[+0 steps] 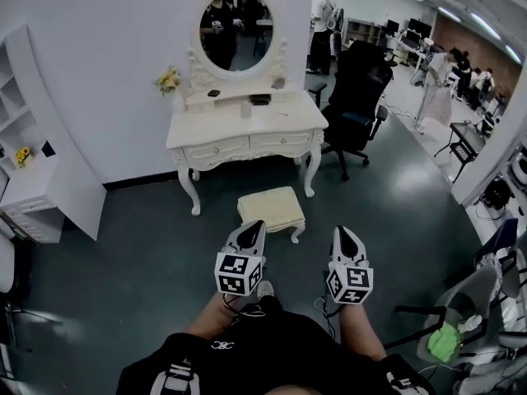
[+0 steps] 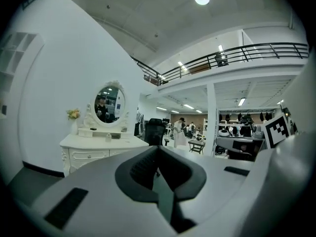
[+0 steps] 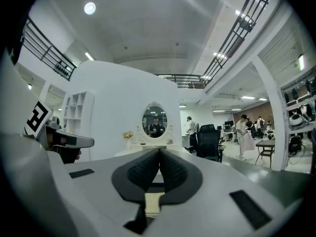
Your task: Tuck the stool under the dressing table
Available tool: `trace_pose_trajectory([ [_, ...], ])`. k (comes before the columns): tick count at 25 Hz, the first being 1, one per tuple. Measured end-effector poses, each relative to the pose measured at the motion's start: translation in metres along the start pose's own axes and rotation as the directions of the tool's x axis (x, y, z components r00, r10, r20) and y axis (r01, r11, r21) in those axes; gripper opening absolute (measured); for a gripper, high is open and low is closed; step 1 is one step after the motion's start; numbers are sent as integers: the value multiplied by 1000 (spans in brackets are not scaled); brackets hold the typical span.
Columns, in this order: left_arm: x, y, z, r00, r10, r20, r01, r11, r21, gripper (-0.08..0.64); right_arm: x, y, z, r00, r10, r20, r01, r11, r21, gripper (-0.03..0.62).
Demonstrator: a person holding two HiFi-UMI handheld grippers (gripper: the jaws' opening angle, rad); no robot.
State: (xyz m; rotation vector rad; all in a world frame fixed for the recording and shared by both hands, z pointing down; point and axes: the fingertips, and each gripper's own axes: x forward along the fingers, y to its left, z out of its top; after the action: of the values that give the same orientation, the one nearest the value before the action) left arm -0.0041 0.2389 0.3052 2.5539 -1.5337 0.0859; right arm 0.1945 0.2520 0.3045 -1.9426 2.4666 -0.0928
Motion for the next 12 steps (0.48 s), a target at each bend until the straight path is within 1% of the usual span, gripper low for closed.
trace_pose_trajectory([
  [3, 54, 31, 14, 1000, -7, 4, 7, 1000, -4, 15, 62, -15, 6, 1000, -7, 0, 7, 1000, 10, 17],
  [7, 119, 78, 36, 1000, 2, 8, -2, 1000, 0, 15, 147, -20, 19, 1000, 10, -2, -10, 1000, -4, 17],
  [12, 188, 133, 43, 1000, 12, -22, -12, 1000, -1, 15, 240, -20, 18, 999, 32, -27, -32, 999, -4, 17],
])
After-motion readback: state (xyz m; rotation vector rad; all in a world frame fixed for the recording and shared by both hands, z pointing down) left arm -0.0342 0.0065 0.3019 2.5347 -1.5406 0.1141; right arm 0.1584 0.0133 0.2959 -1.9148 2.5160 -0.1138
